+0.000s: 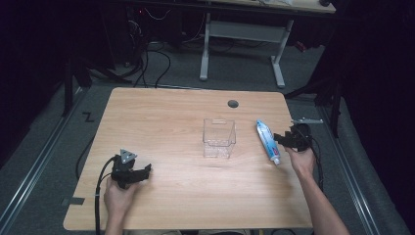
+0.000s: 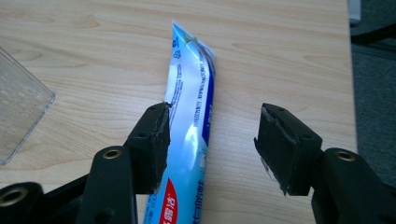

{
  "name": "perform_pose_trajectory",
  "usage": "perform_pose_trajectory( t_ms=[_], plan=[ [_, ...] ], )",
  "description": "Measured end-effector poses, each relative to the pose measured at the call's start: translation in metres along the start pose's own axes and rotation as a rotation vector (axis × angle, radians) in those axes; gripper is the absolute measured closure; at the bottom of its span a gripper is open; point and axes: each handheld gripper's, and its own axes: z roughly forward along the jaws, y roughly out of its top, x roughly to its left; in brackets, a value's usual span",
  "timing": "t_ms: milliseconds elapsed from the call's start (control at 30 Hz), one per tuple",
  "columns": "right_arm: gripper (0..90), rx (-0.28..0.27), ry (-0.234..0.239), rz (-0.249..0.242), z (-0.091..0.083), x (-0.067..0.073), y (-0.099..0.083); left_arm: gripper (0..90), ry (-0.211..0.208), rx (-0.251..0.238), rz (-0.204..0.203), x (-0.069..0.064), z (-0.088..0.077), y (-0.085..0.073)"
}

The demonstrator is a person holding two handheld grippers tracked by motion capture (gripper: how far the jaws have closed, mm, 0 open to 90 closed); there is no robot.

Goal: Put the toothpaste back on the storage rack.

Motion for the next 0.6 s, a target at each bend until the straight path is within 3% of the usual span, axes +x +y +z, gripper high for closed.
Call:
perform_pose_trajectory(
  t_ms=[367, 600],
  plan=[
    [41.3, 0.049, 0.012, -0.037, 0.021, 0.013, 0.012, 21.9, 0.000, 0.000, 0.000, 0.000, 0.000, 0.000],
    [39.8, 0.104, -0.017, -0.047, 0.036, 0.016, 0.020, 21.9, 0.000, 0.000, 0.000, 0.000, 0.000, 0.000]
  ],
)
